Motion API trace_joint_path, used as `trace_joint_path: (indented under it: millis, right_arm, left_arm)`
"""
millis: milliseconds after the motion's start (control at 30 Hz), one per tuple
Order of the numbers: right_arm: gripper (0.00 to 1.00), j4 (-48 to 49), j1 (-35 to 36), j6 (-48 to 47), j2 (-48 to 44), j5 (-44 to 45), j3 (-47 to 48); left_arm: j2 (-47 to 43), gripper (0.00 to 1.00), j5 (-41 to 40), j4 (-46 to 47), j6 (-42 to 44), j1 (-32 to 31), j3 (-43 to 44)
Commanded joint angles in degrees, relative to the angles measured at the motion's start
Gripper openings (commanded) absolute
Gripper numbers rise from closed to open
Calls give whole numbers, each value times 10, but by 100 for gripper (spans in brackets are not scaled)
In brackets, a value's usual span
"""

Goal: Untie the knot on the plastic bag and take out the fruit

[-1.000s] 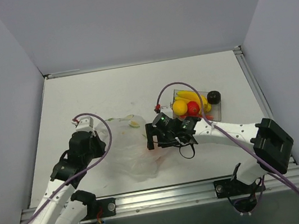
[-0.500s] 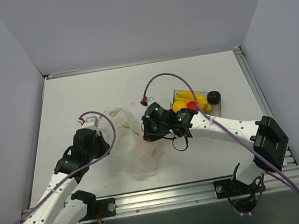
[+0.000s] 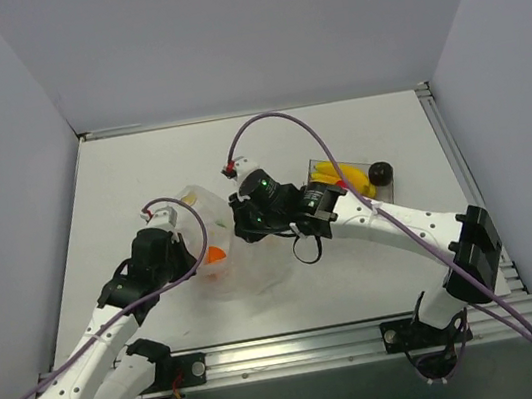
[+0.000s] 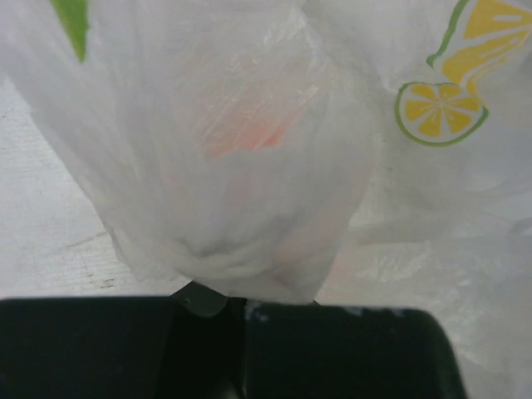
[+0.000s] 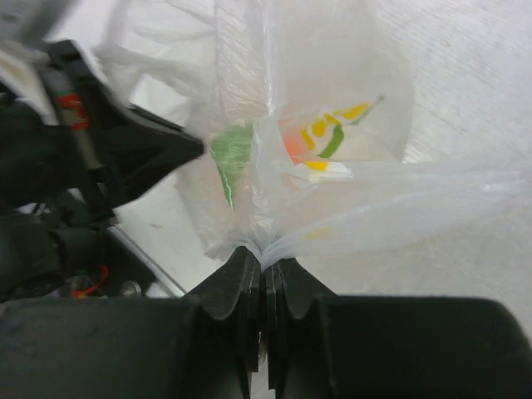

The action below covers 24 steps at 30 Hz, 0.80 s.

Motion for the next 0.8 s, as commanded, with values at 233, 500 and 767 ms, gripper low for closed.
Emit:
trace_joint_path:
  millis: [233, 500, 767]
  right_arm:
    - [56, -33, -69, -3, -71, 56, -141]
    - [80, -68, -27, -58, -106, 87, 1]
    - [70, -18, -4, -66, -67, -11, 71]
  left_arm:
    - [-8, 0, -4, 24, 2, -1, 4]
    - [-11, 0, -9, 25, 2, -1, 6]
    - [-26, 0, -19, 25, 2, -1, 5]
